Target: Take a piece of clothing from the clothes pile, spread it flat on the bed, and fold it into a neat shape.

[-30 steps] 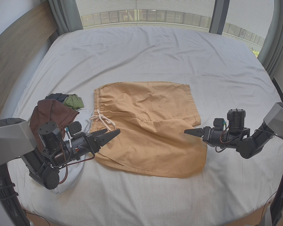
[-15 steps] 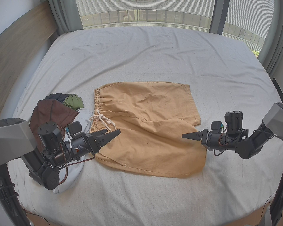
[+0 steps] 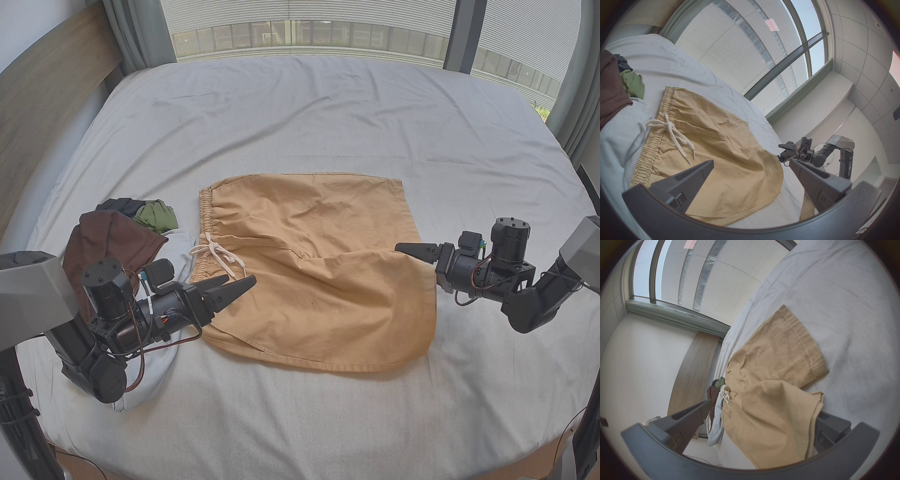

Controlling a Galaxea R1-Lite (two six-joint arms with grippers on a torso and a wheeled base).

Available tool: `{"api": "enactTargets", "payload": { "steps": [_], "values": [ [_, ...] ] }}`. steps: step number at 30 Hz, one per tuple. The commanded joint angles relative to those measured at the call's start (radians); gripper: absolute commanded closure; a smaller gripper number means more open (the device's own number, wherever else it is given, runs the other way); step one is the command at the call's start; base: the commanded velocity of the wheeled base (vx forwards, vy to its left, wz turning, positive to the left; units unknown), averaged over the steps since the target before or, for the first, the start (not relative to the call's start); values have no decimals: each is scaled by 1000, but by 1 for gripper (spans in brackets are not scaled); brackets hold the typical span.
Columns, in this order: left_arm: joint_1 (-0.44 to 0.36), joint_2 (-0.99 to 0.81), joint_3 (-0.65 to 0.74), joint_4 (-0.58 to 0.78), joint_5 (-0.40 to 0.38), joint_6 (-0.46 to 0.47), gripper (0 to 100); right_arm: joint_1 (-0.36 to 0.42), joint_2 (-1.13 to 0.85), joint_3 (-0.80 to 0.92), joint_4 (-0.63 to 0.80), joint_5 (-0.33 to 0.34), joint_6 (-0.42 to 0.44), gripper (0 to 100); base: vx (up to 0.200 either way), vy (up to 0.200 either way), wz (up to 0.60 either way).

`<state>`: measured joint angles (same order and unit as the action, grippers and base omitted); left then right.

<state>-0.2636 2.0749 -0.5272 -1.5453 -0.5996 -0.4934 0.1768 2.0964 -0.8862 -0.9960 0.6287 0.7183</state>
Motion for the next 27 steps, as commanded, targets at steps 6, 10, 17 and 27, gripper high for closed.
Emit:
{"api": "enactTargets", "payload": {
  "steps": [6, 10, 17, 27],
  "values": [
    [1, -1, 0, -1, 0, -1, 0, -49, 28, -34, 10, 0, 0, 0, 0, 0, 0],
    [0, 2, 0, -1, 0, -1, 0, -49, 36, -39, 23, 0, 0, 0, 0, 0, 0],
    [1, -1, 1, 1, 0, -1, 0, -51, 86, -62, 7, -3, 0, 0, 0, 0, 0],
    [15, 21, -2, -1, 1, 6, 0, -88, 86, -106, -21, -11, 4, 0, 0, 0, 0]
  ]
}}
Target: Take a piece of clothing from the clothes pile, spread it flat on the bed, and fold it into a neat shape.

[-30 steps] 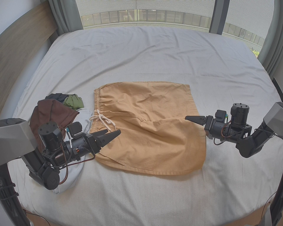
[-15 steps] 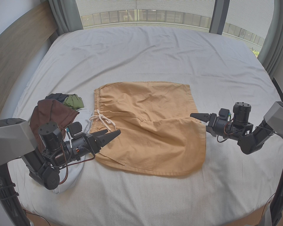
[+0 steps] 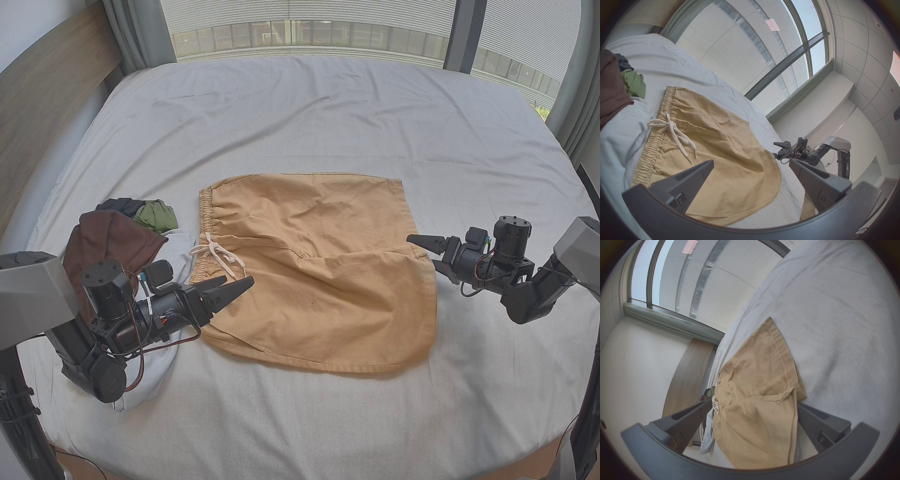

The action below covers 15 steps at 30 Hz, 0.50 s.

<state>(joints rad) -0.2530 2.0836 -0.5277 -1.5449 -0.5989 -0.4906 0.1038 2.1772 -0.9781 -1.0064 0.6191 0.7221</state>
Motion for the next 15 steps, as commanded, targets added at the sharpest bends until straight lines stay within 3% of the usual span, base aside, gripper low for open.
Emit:
{"api": "enactTargets", "payload": {
  "steps": [1, 6, 15],
  "values": [
    [6, 15, -2, 0, 1, 20, 0, -23, 6, -16, -31, 1, 3, 0, 0, 0, 0],
    [37, 23, -3, 0, -1, 47, 0, -24, -11, -7, -72, 1, 53, 0, 0, 0, 0],
    [63, -19, 51, 0, -5, 40, 0, 2, -105, 39, -75, -1, 49, 0, 0, 0, 0]
  ]
}}
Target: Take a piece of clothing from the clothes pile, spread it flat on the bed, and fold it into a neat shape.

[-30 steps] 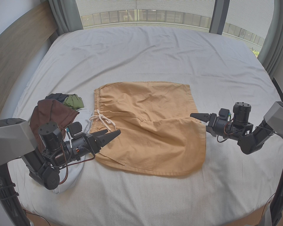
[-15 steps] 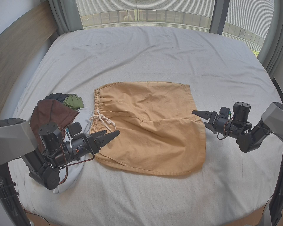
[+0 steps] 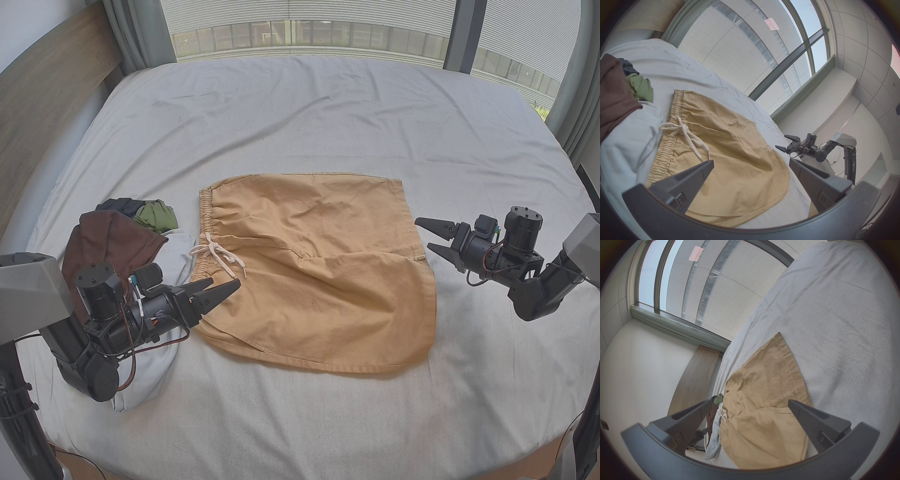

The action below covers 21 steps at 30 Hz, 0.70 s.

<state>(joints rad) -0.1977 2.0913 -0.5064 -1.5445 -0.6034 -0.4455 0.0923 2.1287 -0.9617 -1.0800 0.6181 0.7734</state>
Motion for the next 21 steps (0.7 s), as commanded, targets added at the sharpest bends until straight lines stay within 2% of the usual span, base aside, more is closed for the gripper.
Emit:
{"api": "enactTargets", "payload": {
  "steps": [1, 10, 21],
  "values": [
    [9, -30, 35, 1, -1, -9, 0, 21, -67, 29, -3, 0, -2, 0, 0, 0, 0],
    [70, -22, 95, 3, -7, -15, 0, 144, -154, 116, -5, -1, -69, 0, 0, 0, 0],
    [129, 44, 118, 3, -3, -13, 0, 153, -154, 123, -5, -1, -89, 0, 0, 0, 0]
  ]
}}
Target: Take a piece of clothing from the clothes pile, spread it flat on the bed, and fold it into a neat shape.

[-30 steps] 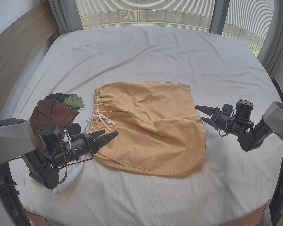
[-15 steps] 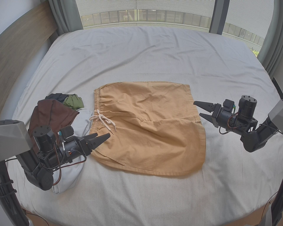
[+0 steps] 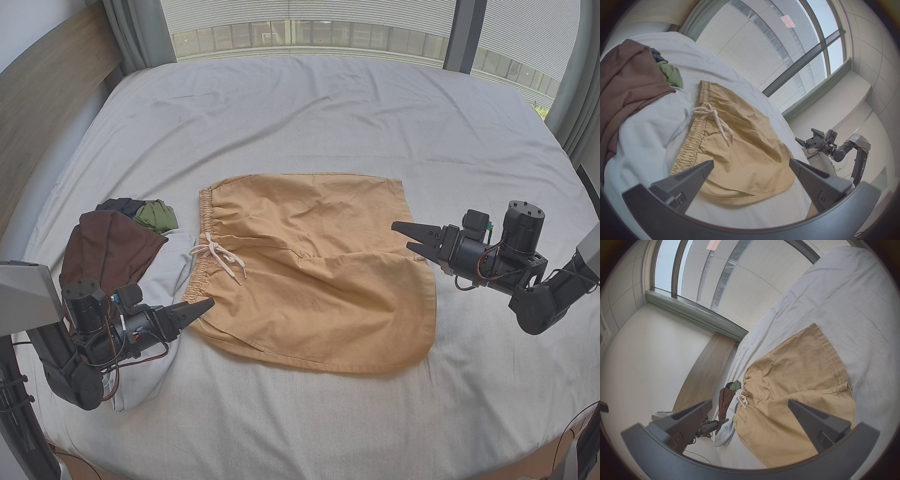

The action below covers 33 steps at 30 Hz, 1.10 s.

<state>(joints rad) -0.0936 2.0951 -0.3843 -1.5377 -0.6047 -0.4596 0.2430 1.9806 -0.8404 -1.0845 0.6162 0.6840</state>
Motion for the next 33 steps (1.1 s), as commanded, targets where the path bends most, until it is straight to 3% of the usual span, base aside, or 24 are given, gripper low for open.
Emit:
{"api": "enactTargets", "payload": {
  "steps": [1, 20, 33],
  "values": [
    [37, 48, -4, -4, -6, 1, 0, 2, -6, 1, 0, 0, 0, 0, 0, 0, 0],
    [114, 108, -4, -4, -10, 1, 0, 6, -3, 1, 0, 0, 0, 0, 0, 0, 0],
    [106, 174, -50, -6, -9, -2, 0, 10, -2, 1, 0, 0, 0, 0, 0, 0, 0]
  ]
}}
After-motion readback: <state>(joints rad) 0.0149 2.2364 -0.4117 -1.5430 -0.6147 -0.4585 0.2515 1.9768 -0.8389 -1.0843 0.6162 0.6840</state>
